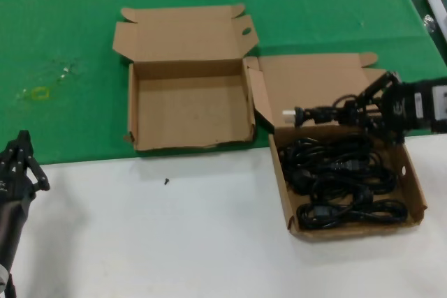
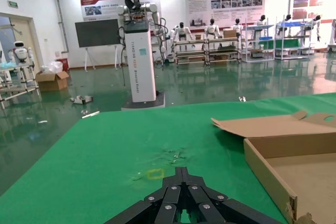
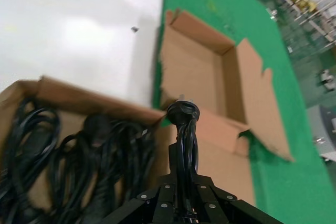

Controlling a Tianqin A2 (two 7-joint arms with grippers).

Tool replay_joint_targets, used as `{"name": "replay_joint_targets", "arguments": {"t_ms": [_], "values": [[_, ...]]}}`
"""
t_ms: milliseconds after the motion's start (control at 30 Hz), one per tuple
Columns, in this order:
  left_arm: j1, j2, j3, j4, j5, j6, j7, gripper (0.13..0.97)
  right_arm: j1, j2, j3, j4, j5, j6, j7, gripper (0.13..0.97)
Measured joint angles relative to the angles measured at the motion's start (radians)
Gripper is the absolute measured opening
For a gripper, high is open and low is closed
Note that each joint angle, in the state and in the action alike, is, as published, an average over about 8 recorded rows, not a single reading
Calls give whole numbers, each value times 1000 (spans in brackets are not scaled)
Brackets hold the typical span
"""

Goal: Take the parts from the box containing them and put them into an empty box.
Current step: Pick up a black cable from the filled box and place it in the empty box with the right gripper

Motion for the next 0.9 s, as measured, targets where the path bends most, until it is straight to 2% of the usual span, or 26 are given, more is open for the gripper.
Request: {"name": "replay_joint_targets", "arguments": {"t_ms": [333, 600, 900], "values": [[0, 0, 0, 0, 0, 0, 0, 143, 51, -78, -22, 40, -18, 38, 37, 180], [0, 0, 0, 0, 0, 0, 0, 143, 102, -231, -70, 11, -49, 113, 32, 179], [0, 0, 0, 0, 0, 0, 0, 143, 163, -397, -128, -104, -91, 190, -12, 179]]}}
